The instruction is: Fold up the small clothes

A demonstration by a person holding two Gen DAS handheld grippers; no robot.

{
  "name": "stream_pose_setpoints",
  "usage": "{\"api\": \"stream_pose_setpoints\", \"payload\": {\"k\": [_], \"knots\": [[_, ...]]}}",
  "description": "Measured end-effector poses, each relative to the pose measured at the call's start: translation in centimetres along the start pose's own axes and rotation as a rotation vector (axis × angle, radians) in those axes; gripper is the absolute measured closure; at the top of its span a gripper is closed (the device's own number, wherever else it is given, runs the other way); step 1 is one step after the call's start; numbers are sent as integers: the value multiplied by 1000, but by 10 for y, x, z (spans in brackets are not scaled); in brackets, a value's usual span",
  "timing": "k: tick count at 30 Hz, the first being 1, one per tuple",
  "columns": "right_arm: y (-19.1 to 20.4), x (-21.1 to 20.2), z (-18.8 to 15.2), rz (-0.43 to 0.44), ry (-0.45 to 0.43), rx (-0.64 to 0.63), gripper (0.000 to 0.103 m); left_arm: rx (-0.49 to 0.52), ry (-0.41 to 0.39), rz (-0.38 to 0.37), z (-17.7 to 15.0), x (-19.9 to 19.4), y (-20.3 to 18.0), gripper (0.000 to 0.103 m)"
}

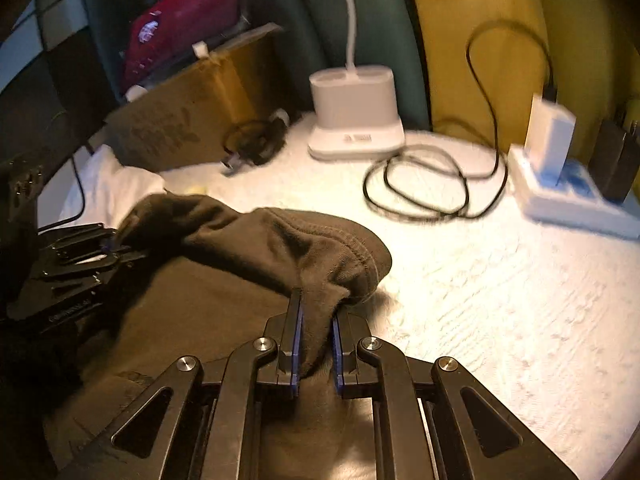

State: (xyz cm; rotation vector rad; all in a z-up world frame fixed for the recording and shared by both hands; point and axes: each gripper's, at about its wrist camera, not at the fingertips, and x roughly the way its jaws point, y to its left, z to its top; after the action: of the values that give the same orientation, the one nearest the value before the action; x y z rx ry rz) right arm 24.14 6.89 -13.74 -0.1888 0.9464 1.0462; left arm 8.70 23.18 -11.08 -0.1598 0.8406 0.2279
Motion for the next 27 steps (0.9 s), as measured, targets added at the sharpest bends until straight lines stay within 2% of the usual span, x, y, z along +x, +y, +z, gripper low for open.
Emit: {"api": "stream_pose_setpoints", "payload": {"k": [3,8,9,11,17,19,21,27], "knots": [[-10,2,2,-14,-3,40,63,-12,11,5,0,2,3,84],[-15,-2,0,-38,-7,55,58,-19,7,39,-1,-3,4,78],[-16,-5,-1,-47,-8,58,52,-20,4,57,0,-5,4,76],[-20,-10,-3,-66,-9,79,48,-24,-10,88,1,-14,4,76],[-26,-24,-10,-103,-17,115,44,-49,-50,150,1,-39,11,74],[-27,-29,-12,-116,-20,121,44,-58,-54,150,0,-45,12,72],[-27,-34,-15,-126,-26,127,44,-56,-67,146,-3,-54,9,63],[-29,-55,-26,-151,-49,150,44,-23,-87,116,-8,-73,-12,61]]}}
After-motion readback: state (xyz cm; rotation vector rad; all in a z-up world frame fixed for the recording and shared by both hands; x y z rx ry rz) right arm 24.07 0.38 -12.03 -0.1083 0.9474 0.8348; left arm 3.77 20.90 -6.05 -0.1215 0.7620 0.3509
